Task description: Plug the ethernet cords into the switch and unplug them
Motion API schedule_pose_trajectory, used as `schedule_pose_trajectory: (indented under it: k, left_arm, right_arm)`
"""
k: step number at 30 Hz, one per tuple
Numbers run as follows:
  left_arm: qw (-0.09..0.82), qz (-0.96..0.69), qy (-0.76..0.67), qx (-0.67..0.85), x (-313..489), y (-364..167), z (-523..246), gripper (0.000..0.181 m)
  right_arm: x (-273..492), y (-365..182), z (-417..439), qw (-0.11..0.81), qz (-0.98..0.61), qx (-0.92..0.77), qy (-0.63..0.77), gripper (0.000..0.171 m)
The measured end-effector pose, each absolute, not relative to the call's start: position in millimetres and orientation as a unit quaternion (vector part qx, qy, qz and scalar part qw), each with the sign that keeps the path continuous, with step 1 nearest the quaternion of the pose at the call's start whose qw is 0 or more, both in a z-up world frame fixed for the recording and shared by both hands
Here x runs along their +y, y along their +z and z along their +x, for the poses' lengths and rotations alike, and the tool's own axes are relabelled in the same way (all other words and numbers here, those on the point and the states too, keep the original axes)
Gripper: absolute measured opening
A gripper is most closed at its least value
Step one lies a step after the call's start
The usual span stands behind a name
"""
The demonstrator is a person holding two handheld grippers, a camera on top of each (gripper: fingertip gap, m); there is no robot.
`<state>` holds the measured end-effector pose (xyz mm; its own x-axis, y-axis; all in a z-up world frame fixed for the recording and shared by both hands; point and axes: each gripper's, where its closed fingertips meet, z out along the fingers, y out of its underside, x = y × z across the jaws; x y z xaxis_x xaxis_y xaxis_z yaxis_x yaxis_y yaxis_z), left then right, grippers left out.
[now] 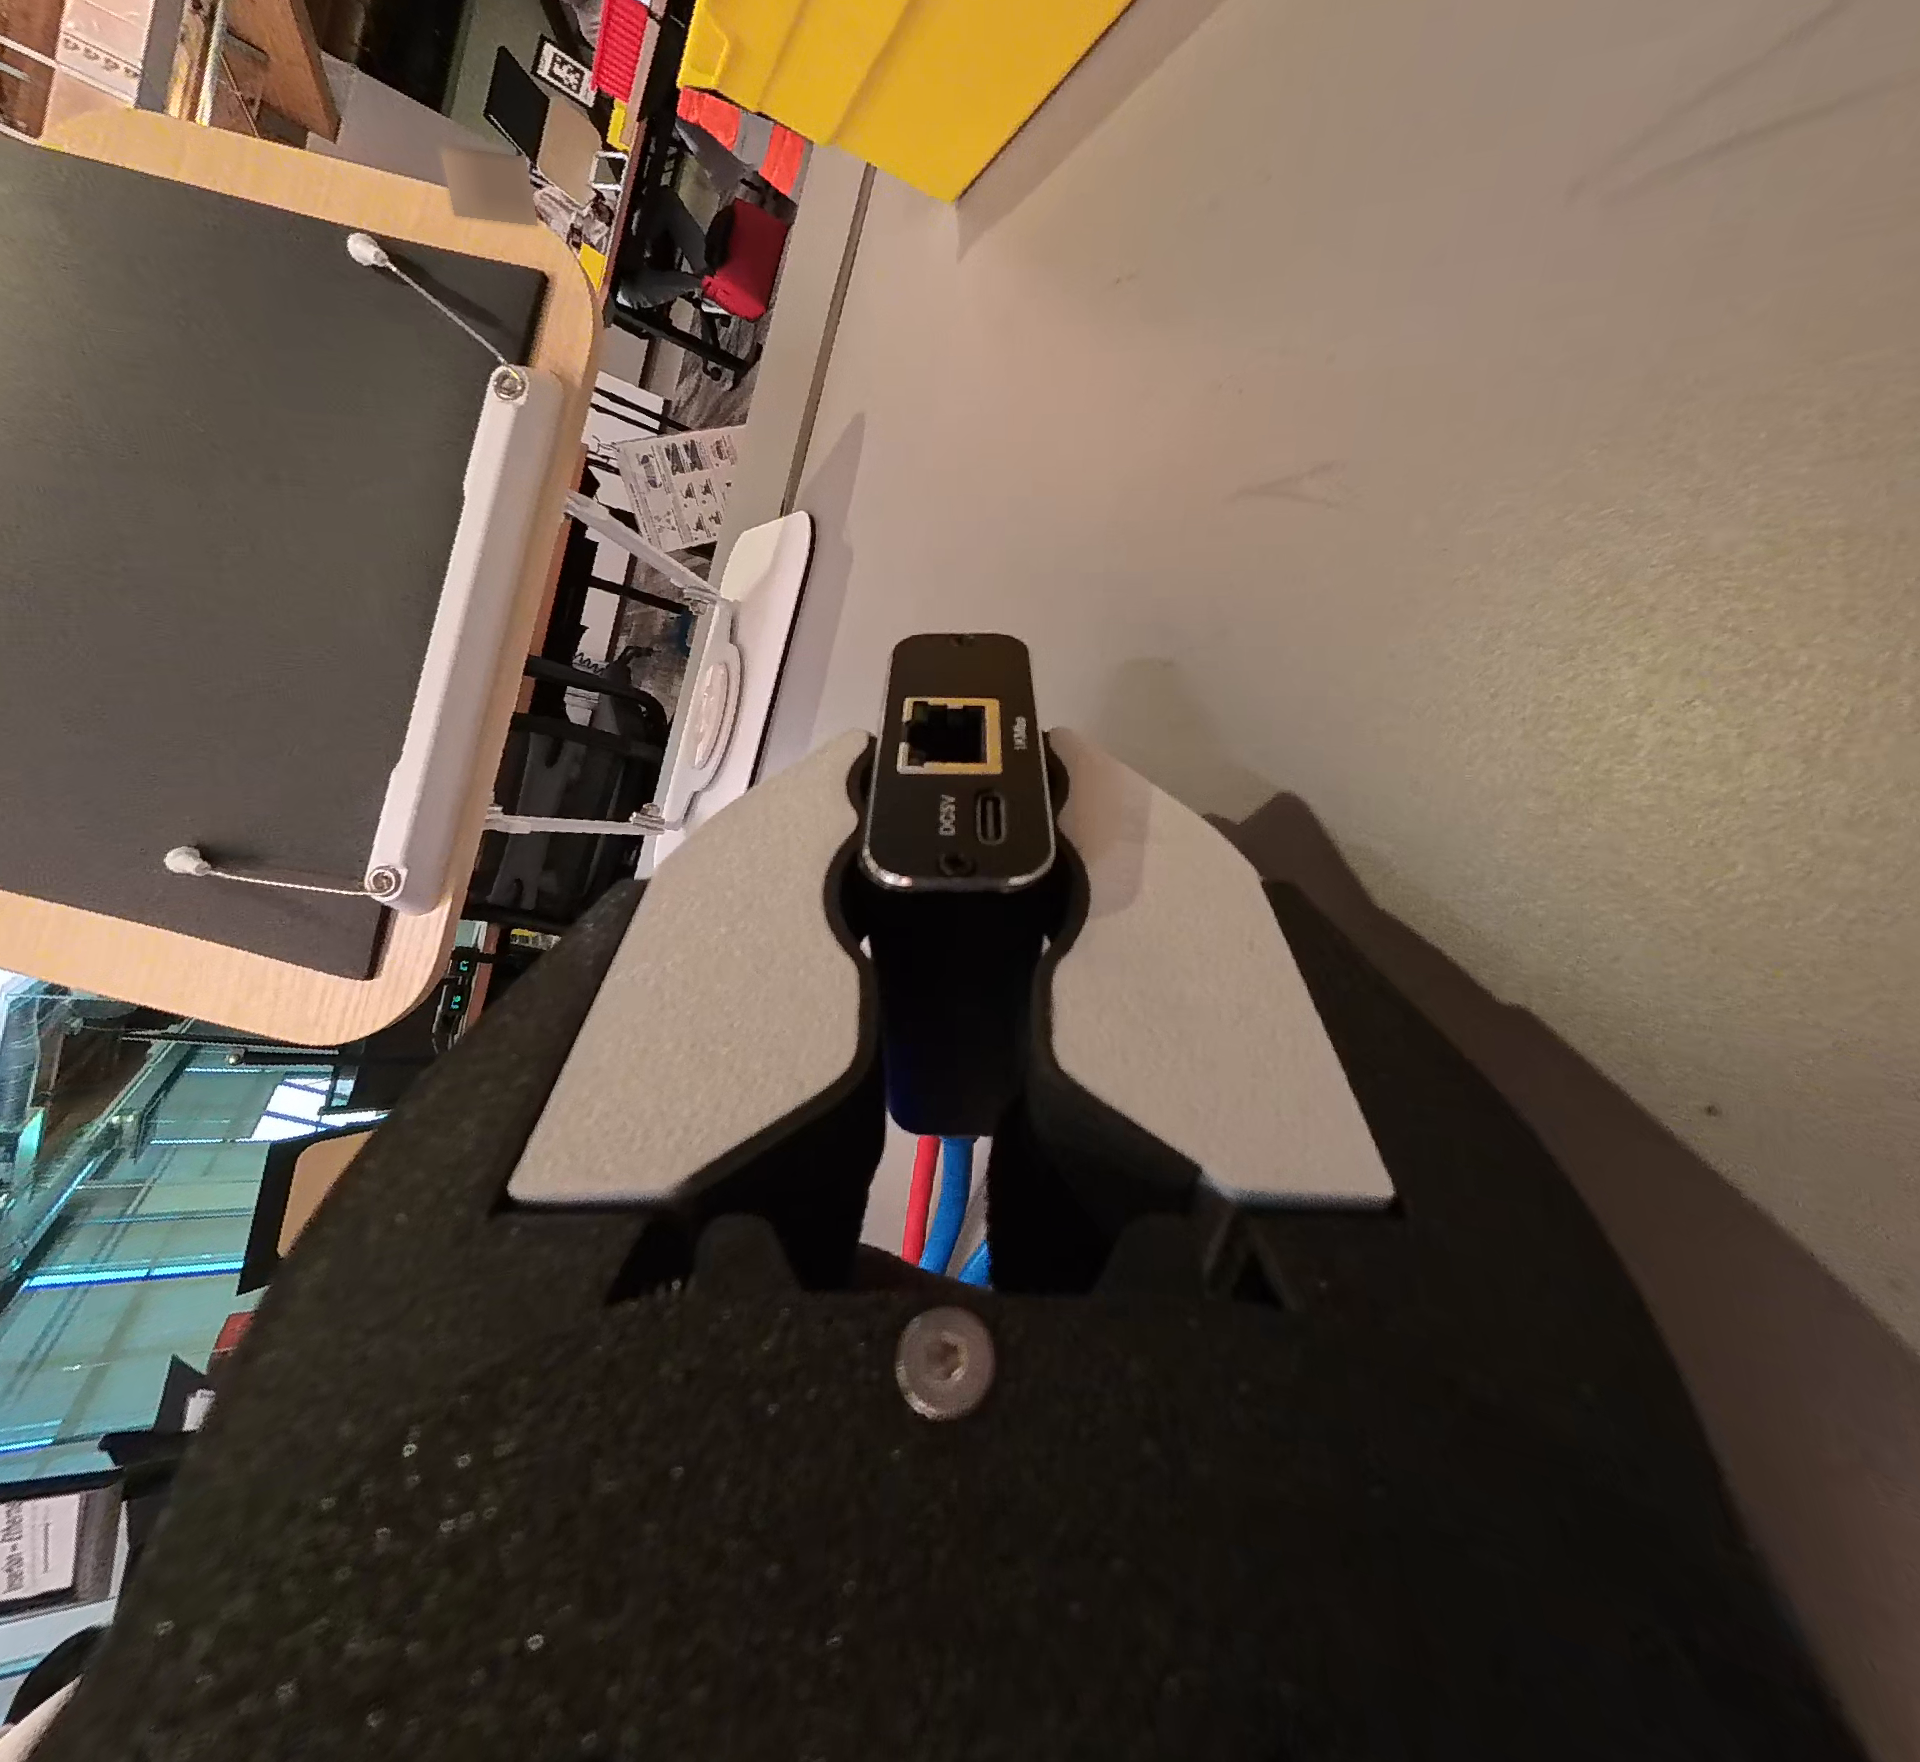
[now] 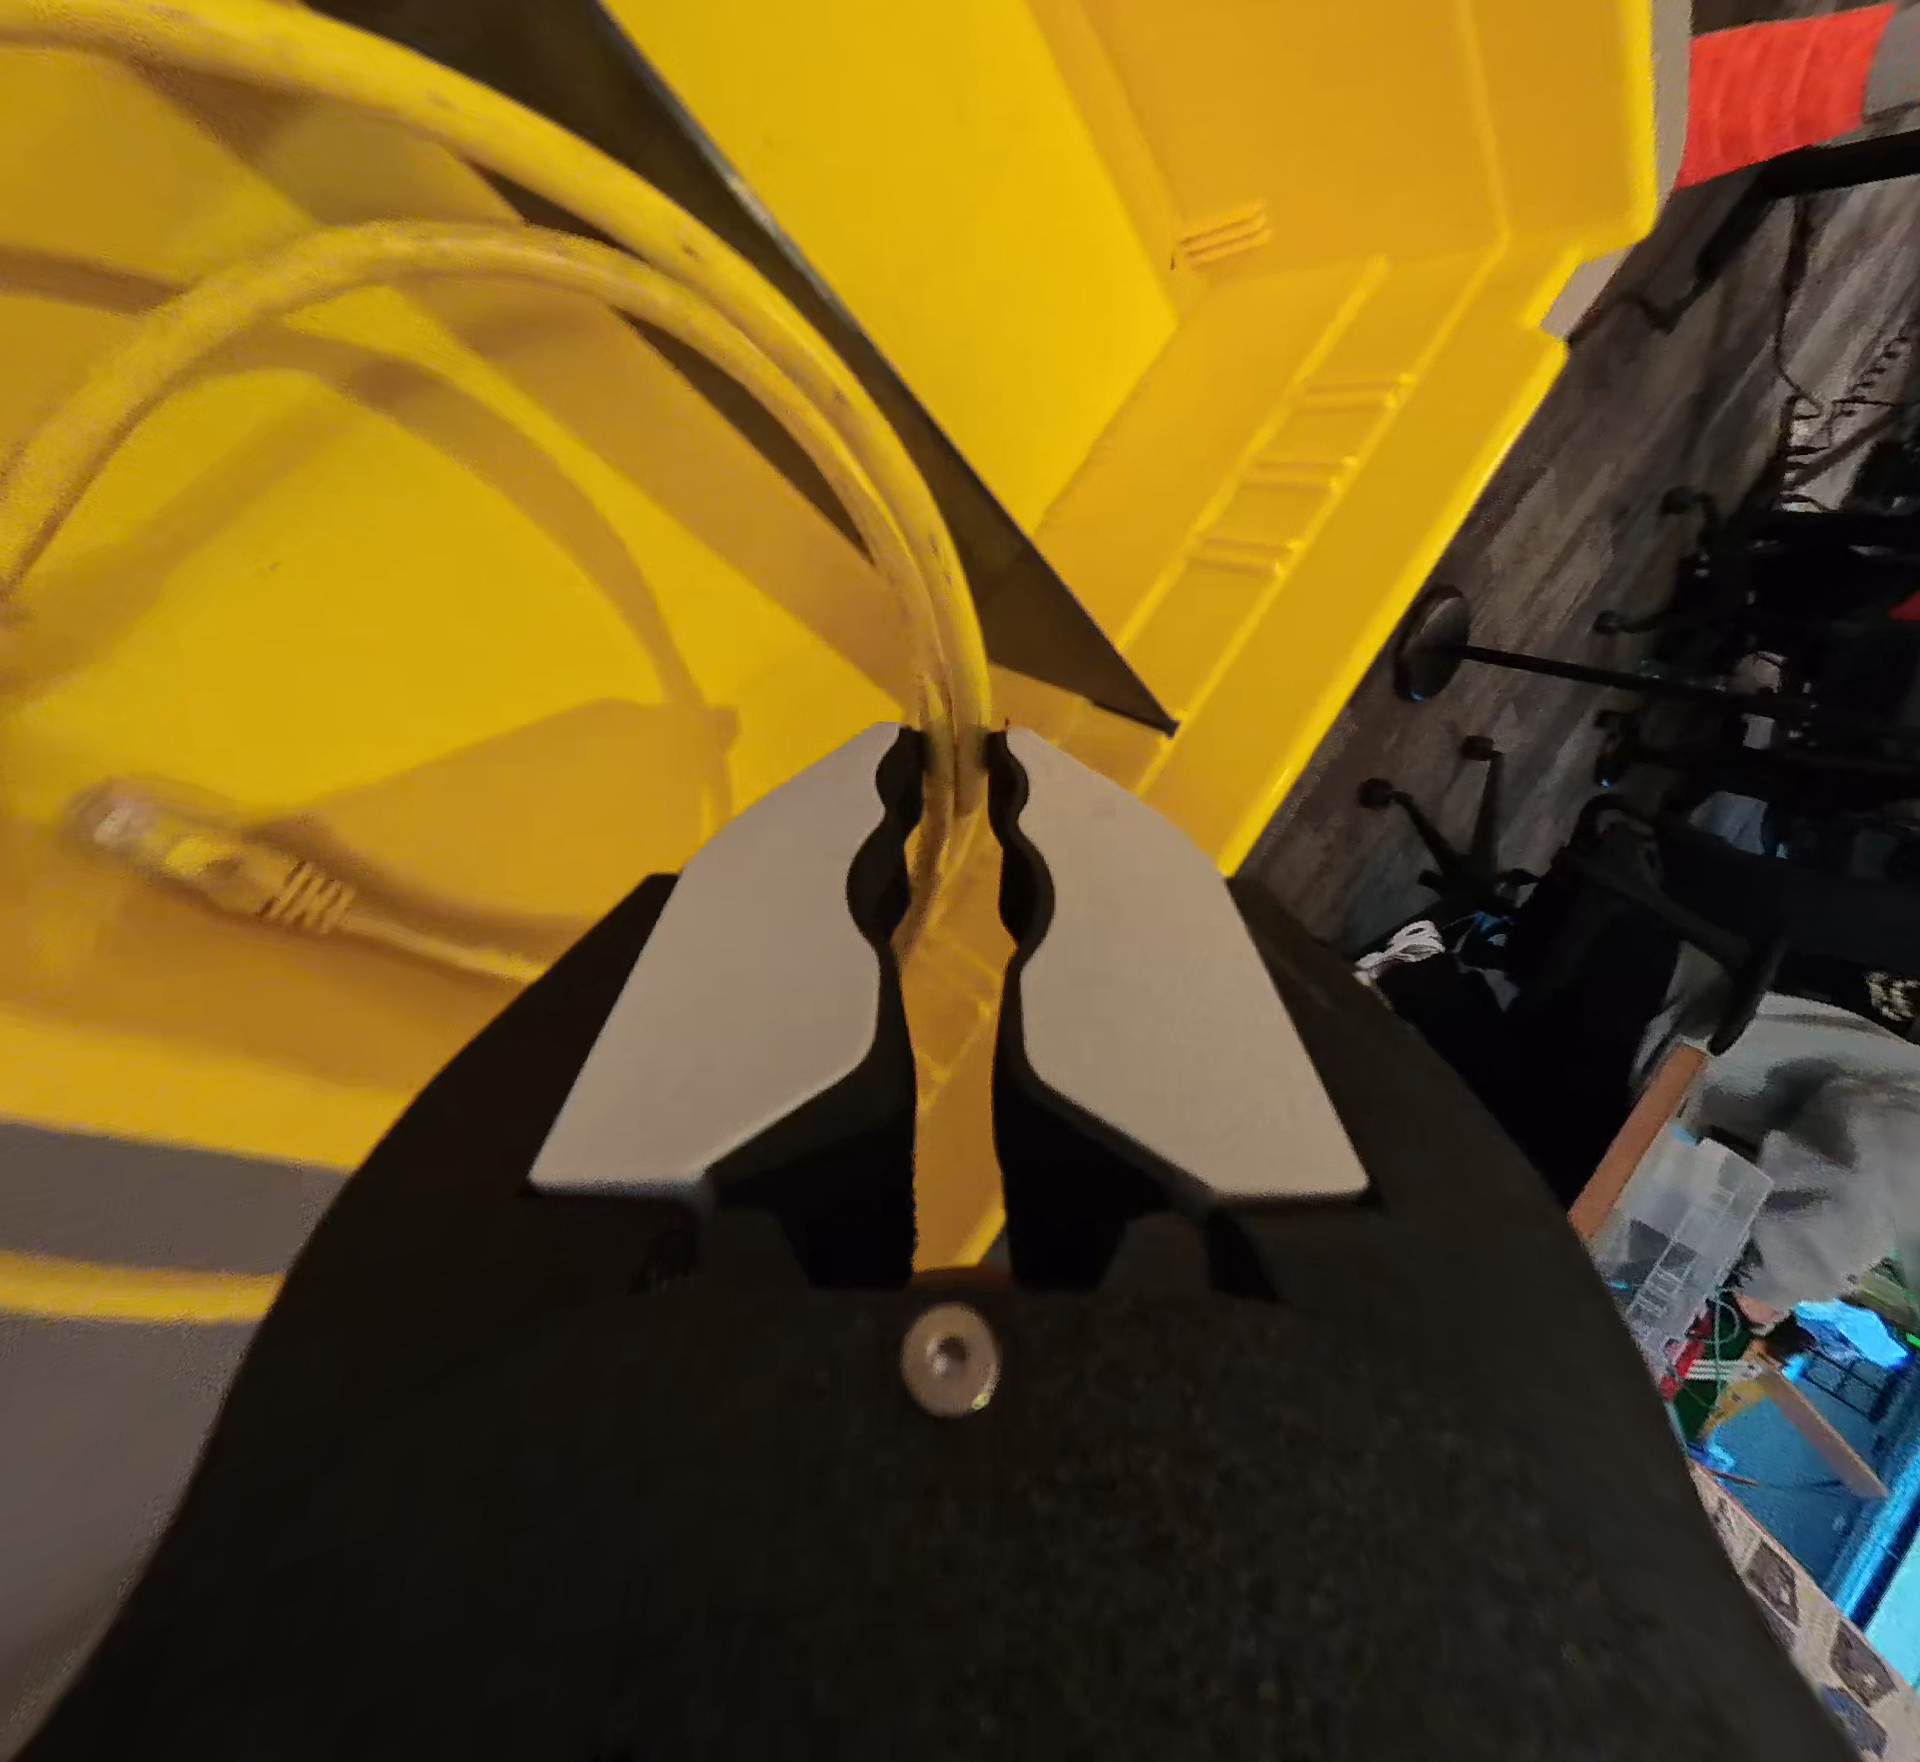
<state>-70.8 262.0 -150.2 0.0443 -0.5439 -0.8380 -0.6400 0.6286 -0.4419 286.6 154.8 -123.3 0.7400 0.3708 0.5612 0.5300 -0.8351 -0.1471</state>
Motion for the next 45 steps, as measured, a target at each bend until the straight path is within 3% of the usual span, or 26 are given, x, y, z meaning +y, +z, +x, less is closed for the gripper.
schedule_pose_trajectory:
  k: [4,10,13,16,18,21,24,26,29,32,37,45]
  left_arm:
    - [0.58,-0.429,0.043,0.691,262,-151,-70,0.027]
    - [0.582,-0.43,0.043,0.689,262,-150,-71,0.027]
    - [0.59,-0.431,0.037,0.682,263,-145,-72,0.027]
    - [0.598,-0.433,0.024,0.674,264,-139,-73,0.027]
    - [0.602,-0.437,0.008,0.668,263,-135,-73,0.027]
    - [0.622,-0.426,-0.035,0.656,256,-116,-74,0.027]
    - [0.643,-0.384,-0.142,0.648,228,-86,-73,0.027]
    - [0.655,-0.33,-0.232,0.639,199,-58,-75,0.026]
    - [0.663,-0.266,-0.28,0.641,170,-30,-78,0.027]
    - [0.67,-0.216,-0.234,0.671,158,-32,-77,0.026]
    - [0.663,-0.199,-0.199,0.693,146,-45,-73,0.026]
    - [0.63,-0.312,-0.117,0.701,164,-79,-72,0.029]
  right_arm:
    - [151,-125,279,0.136,-0.928,-0.258,-0.23,0.013]
    - [155,-187,280,0.022,-0.936,-0.278,-0.216,0.013]
    - [159,-190,285,0.012,-0.942,-0.25,-0.225,0.013]
    - [158,-169,284,0.041,-0.952,-0.211,-0.219,0.03]
    - [153,-136,287,0.08,-0.953,-0.17,-0.239,0.033]
    - [151,-81,250,0.217,-0.946,-0.117,-0.21,0.038]
    - [164,-49,115,0.405,-0.902,-0.148,0.024,0.054]
    - [154,-35,7,0.458,-0.831,-0.2,0.244,0.065]
    - [146,-39,-76,0.461,-0.769,-0.227,0.38,0.084]
    - [148,-37,-106,0.45,-0.726,-0.203,0.479,0.091]
    - [155,-49,-106,0.447,-0.718,-0.198,0.496,0.066]
    - [160,-76,-98,0.451,-0.767,-0.179,0.42,0.065]
